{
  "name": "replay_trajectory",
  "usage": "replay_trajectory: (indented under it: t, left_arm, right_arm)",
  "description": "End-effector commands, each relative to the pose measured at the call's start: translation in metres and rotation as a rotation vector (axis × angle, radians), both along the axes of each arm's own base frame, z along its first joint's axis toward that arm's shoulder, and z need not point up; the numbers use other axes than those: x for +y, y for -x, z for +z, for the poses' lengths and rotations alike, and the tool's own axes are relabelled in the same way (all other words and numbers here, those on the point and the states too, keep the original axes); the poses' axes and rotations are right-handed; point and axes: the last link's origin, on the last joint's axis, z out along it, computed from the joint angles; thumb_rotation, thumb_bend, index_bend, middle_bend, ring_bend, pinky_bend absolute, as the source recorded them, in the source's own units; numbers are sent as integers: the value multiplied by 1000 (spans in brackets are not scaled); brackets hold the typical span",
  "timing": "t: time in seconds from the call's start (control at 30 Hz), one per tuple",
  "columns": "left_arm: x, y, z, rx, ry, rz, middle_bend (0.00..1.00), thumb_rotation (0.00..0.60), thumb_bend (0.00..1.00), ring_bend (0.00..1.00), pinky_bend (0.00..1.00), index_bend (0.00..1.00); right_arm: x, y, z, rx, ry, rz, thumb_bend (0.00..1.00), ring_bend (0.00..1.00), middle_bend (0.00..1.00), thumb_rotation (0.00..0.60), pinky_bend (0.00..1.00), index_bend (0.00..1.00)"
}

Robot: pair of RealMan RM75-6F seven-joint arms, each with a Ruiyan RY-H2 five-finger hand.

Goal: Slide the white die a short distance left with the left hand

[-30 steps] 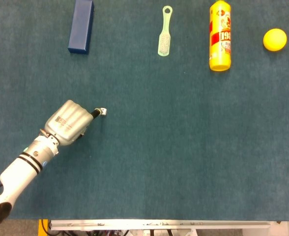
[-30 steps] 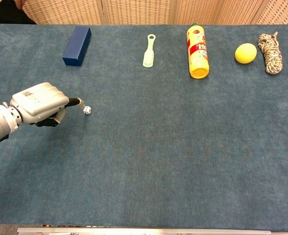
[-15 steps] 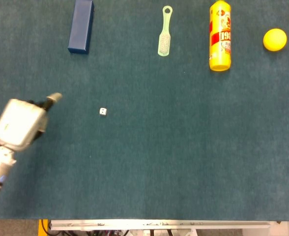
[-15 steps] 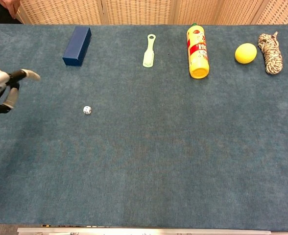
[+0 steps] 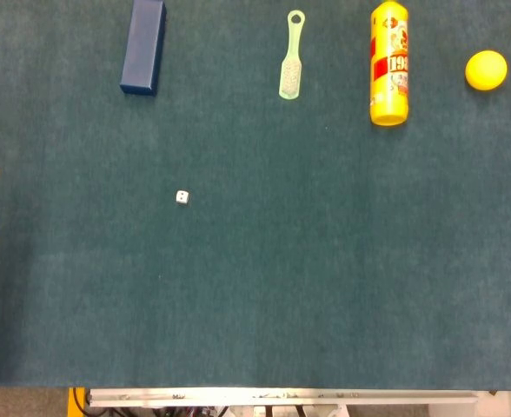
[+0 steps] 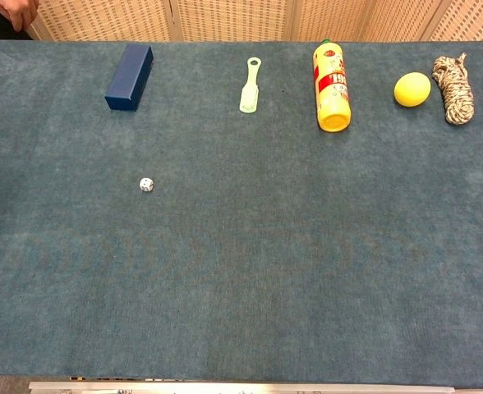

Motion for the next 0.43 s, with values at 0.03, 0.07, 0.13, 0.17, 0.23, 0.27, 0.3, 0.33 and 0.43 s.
replay_trajectory:
  t: [0.03,0.07,0.13,0.17,0.23,0.27,0.3,0.33,0.43]
  left_arm:
    - [-1,3,4,5,7,-9,334,600,445,337,480,251]
    - [-1,4,4,-1,17,-8,335,600,445,338,480,253]
    - [-1,4,4,-13,30,-4,338,600,445,338,480,257]
    - [-1,5,4,-16,36,-1,339,600,445,339,480,258]
    - [1,7,4,-27,44,8,344,600,445,342,480,259]
    - [2,8,4,-33,45,13,346,600,445,343,480,260]
    - [3,8,4,-36,48,15,348,600,445,344,480,261]
    - [3,9,4,-36,51,17,349,600,446,345,480,261]
    - [4,11,3,-38,60,26,357,600,445,349,480,266]
  right_arm:
    - [2,-3,-1,6,6,22,907,360,558,600,461,623]
    - [2,-3,-2,5,9,31,906,360,558,600,462,623]
    - [1,-4,-5,6,10,40,906,360,558,600,464,623]
    - [0,-5,-6,13,10,42,906,360,558,600,462,623]
    - [-3,-6,-13,39,18,47,906,347,543,600,440,623]
    - [-5,-7,-17,49,28,49,905,340,535,600,427,623]
    - [-7,-9,-21,58,32,51,905,327,520,600,403,623]
    - [-8,-9,-25,67,32,54,904,319,511,600,389,623]
    - [-10,-13,-39,93,16,69,903,288,469,600,345,623]
